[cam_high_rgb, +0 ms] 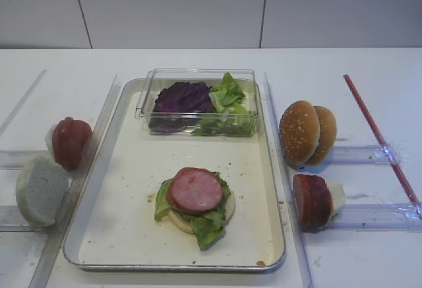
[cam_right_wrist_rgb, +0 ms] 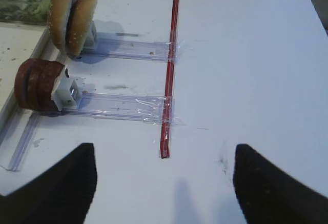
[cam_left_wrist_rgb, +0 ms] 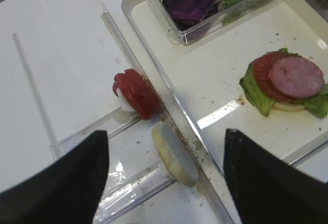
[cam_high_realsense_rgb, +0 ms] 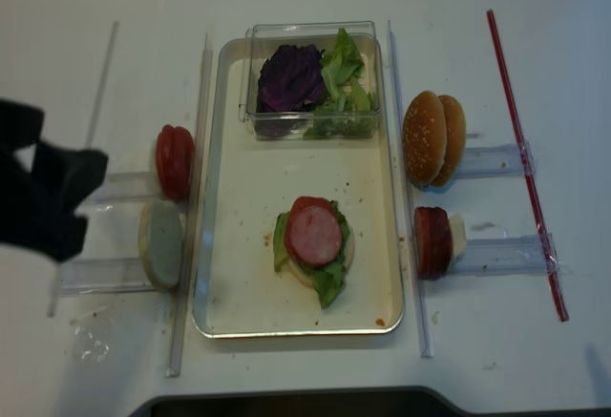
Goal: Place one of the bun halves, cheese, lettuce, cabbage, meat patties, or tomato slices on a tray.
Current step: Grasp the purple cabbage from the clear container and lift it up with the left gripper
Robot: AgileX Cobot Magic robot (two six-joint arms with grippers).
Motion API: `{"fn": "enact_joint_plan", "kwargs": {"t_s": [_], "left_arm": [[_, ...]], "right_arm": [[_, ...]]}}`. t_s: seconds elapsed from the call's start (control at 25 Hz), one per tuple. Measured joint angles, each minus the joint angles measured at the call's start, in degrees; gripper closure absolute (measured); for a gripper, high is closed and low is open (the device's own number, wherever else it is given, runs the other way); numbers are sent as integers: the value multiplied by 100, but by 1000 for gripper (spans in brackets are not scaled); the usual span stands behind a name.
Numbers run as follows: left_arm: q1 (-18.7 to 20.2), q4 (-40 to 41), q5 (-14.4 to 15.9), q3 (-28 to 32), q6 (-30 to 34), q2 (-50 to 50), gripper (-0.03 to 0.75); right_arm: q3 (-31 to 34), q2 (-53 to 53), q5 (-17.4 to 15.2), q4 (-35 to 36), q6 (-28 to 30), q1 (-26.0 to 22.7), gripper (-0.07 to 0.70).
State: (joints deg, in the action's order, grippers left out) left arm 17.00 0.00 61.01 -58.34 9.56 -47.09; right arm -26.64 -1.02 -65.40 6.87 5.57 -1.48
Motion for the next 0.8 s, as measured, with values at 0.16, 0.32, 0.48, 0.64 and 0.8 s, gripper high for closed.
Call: {"fn": "enact_joint_plan", "kwargs": {"t_s": [0.16,0.32,0.48,0.64,0.8], "left_arm": [[126,0,0,-506,21,-734,276],[177,0,62,-1085,28,-1378,276],[177,0,223,-1695,42,-2007,276],[177,0,307,-2286,96,-2617,276],[177,-43,321,-2856,167,-3215,276]], "right_arm": [[0,0,0,0,0,0,70],[0,0,0,0,0,0,70],[0,0,0,0,0,0,70],[0,0,0,0,0,0,70],[0,0,0,0,0,0,70]]}}
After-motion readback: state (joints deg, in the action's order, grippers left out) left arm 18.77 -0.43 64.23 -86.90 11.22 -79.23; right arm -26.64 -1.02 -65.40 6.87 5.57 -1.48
